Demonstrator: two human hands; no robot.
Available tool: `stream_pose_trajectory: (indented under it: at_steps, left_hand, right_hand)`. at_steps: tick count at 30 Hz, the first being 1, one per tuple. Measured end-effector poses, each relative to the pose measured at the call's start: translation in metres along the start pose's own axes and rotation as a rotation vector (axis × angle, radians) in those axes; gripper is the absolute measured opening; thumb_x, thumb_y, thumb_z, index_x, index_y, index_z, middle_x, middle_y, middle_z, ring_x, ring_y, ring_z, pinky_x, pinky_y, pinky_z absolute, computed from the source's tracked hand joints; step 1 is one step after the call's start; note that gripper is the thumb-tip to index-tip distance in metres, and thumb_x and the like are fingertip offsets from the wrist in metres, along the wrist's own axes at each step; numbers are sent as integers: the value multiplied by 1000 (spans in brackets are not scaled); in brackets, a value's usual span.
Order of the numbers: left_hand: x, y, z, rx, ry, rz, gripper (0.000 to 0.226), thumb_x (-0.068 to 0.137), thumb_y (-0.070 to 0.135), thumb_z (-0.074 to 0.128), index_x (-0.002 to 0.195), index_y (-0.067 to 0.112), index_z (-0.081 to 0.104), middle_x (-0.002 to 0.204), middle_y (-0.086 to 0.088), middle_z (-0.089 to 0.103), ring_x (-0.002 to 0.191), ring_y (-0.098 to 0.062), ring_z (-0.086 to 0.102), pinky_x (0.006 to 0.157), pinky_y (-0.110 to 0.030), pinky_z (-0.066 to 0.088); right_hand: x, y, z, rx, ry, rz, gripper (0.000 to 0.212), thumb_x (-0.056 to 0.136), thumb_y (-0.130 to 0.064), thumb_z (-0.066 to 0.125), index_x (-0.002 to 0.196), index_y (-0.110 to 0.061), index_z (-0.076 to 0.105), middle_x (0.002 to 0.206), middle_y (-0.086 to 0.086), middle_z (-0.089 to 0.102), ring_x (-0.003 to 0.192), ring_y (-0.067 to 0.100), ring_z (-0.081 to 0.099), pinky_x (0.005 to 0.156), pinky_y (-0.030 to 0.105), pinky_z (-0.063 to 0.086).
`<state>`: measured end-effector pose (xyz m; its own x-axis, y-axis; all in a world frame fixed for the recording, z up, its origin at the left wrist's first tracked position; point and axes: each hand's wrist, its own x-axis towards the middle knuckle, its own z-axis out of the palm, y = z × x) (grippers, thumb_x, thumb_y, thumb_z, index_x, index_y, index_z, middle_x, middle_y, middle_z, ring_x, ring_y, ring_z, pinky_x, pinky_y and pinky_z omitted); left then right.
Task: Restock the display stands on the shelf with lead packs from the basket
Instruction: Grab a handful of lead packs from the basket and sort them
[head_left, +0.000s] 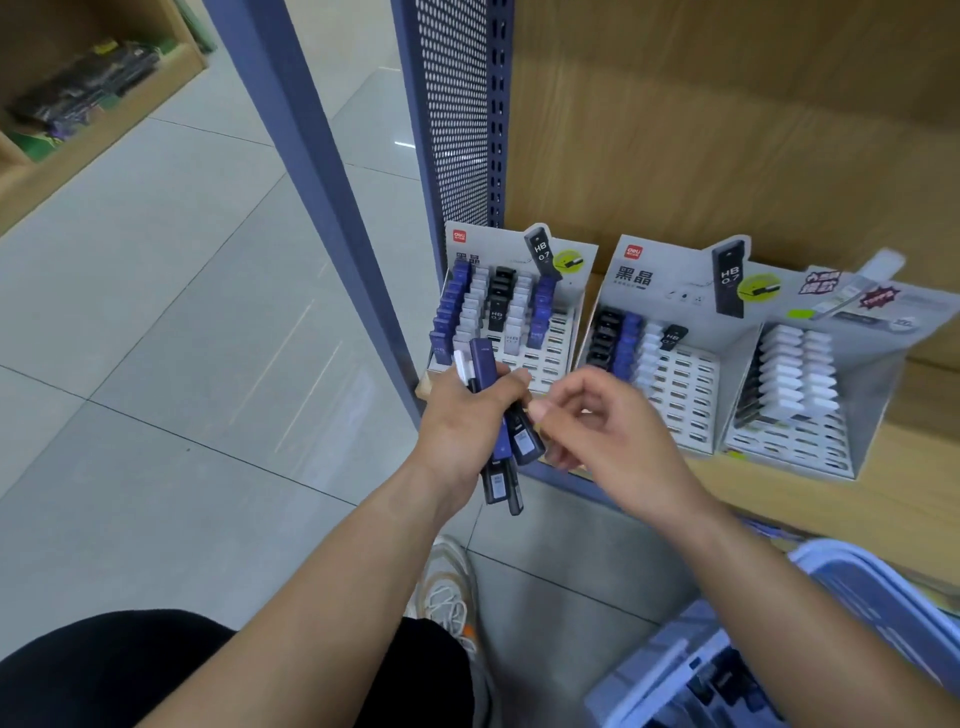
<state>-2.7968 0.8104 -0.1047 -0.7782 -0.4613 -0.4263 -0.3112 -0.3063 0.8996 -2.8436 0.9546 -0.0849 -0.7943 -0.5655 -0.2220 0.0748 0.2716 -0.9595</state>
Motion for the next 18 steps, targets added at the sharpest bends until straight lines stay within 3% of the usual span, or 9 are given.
stream_pose_trajectory:
  at_steps: [4,8,10,14,18]
  left_hand:
    - [-10,7,18,-55,4,-32,15,95,20,70,86,10,64,74,-6,66,71,-28,61,75,-51,57]
    - [-16,14,32,-63,10,-7,35,93,28,73,107,-4,64,88,-16,72,80,-34,70,82,-53,59]
    - [-19,15,38,-71,-3,-11,41,93,32,73,114,-3,63,95,-17,76,86,-35,74,81,-53,62]
    - [-24,16,50,-46,-9,-14,27,93,34,72,94,9,60,72,-1,75,71,-23,71,73,-44,62]
    - [-24,15,57,-1,-20,-30,34,89,37,75,99,10,58,78,-6,65,62,-18,63,67,-42,59]
  right_hand:
    - [-22,6,2,84,59,75,26,81,-12,81,96,-10,61,80,11,66,67,30,72,66,40,62]
    - [-30,0,-7,214,150,119,12,91,-5,69,99,-11,62,78,11,70,70,28,75,65,34,62]
    - [-32,-2,-15,244,188,122,15,94,-5,65,101,-17,60,78,10,72,71,28,75,65,34,61]
    - [-36,-2,-28,304,204,132,16,95,-5,62,103,-18,58,75,7,74,73,28,75,66,33,60]
    - [-38,2,-35,364,233,113,14,101,-8,54,114,-11,57,82,13,75,72,28,74,66,32,60]
